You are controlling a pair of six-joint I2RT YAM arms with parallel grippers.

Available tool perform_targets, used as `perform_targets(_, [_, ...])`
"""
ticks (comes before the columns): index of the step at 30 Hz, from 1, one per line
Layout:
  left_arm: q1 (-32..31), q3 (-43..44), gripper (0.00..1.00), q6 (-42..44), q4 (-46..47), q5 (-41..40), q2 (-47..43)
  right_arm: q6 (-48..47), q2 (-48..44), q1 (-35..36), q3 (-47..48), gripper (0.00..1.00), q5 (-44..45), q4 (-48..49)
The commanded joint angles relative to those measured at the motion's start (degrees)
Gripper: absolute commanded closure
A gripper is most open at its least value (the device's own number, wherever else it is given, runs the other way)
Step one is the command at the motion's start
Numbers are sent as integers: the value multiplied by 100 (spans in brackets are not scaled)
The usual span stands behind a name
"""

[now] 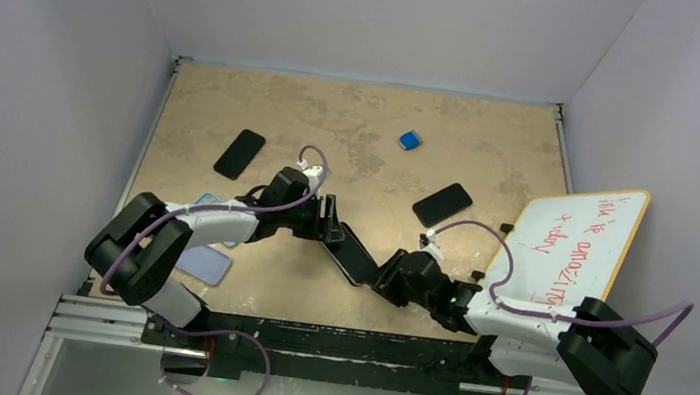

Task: Put the phone into the phone case

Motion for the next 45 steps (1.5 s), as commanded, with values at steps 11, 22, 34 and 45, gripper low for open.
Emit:
perform_targets(11, [111, 276, 20, 434, -1337, -750, -854, -2538, -730, -44, 1038, 39, -21, -1191])
perform_targets(22, [480, 222, 34, 87, -1789, -827, -1720, -4367, 621, -1285, 1720, 33, -1948, -236])
perform_targets(34, [467, -653, 61, -358, -735, 220, -1446, -5088, 1892, -1860, 2292, 40, -3046, 26])
perform_targets(45, [467, -198, 83, -219, 48, 326, -320, -4500, 2287, -1835, 1910, 50, -3287, 538])
